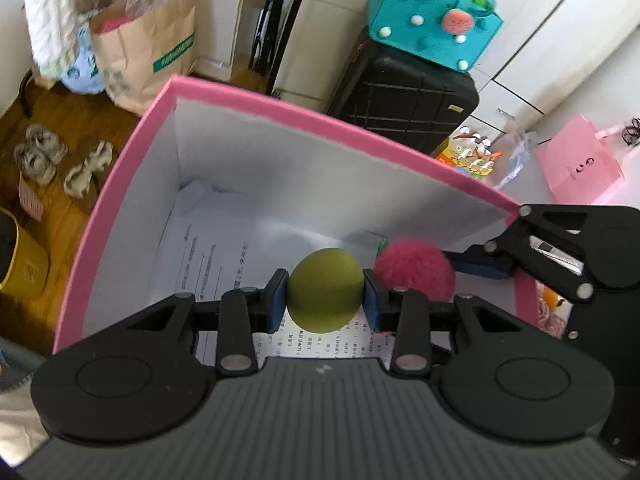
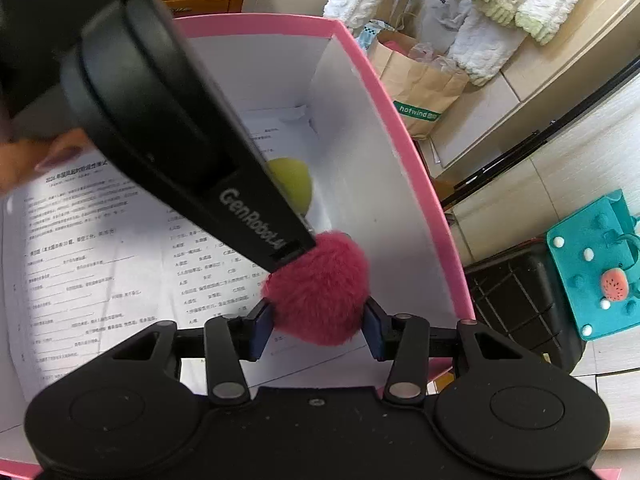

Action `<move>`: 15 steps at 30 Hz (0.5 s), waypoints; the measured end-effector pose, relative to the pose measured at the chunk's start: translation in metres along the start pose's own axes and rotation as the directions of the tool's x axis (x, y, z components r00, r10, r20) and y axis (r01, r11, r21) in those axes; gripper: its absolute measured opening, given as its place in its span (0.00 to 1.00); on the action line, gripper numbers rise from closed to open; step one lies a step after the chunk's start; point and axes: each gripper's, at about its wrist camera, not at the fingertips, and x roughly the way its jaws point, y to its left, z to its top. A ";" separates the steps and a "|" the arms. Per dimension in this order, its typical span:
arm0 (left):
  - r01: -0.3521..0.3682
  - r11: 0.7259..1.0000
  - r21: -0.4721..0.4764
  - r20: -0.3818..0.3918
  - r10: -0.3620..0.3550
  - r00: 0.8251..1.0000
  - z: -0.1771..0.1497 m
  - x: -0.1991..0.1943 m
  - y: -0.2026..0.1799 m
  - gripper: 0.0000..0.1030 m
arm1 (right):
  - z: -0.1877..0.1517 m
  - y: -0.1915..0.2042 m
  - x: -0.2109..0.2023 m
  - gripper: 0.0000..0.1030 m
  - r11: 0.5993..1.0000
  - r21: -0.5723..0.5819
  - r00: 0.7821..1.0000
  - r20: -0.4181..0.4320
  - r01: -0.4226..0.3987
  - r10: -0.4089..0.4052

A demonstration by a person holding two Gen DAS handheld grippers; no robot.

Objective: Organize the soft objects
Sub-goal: 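Open both grippers to drop the balls into the pink box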

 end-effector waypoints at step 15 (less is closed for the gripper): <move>-0.005 0.999 -0.042 -0.038 0.003 0.999 0.002 0.025 0.004 0.36 | -0.017 0.013 -0.021 0.48 0.997 0.024 0.993 0.095 0.068 -0.070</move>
